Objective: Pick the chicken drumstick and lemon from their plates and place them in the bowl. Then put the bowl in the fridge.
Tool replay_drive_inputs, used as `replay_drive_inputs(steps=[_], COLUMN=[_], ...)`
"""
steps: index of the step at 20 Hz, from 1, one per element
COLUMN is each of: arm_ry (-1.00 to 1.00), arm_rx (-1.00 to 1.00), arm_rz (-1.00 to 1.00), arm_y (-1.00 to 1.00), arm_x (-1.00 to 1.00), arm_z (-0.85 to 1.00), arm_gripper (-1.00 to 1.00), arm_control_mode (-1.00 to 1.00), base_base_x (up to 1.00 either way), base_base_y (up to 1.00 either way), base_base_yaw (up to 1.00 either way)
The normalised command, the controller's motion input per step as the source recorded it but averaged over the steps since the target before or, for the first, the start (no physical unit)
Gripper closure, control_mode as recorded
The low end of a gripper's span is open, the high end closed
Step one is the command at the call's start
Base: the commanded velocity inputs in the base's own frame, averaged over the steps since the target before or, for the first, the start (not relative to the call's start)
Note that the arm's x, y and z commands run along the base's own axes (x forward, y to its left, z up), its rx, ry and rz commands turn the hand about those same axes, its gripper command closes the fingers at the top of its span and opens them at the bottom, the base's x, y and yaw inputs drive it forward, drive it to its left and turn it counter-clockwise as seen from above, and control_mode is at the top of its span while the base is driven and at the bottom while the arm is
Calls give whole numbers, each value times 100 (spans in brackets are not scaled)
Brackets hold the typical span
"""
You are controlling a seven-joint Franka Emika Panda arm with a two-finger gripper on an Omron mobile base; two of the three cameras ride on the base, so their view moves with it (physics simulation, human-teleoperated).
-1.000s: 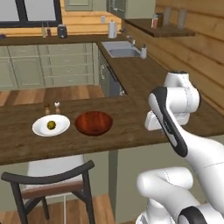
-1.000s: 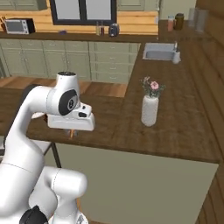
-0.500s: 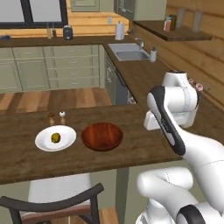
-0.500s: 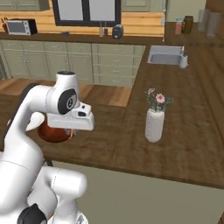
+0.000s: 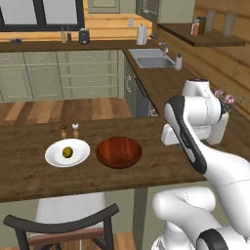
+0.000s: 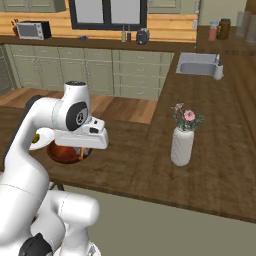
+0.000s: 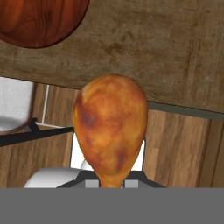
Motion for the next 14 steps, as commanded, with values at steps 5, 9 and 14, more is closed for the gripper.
replay_drive_inputs(steps=[5, 9, 14], arm_ry=[0, 0, 0], arm_rx=[0, 0, 0], arm_rz=[0, 0, 0], arm_y=[0, 0, 0], arm_x=[0, 0, 0], arm_z=[0, 0, 0], arm_gripper=[100, 100, 100], arm_control_mode=[100, 100, 100], base_base_x=[-5, -7, 0], base_base_y=[61, 57, 43], base_base_yaw=[27, 16, 9])
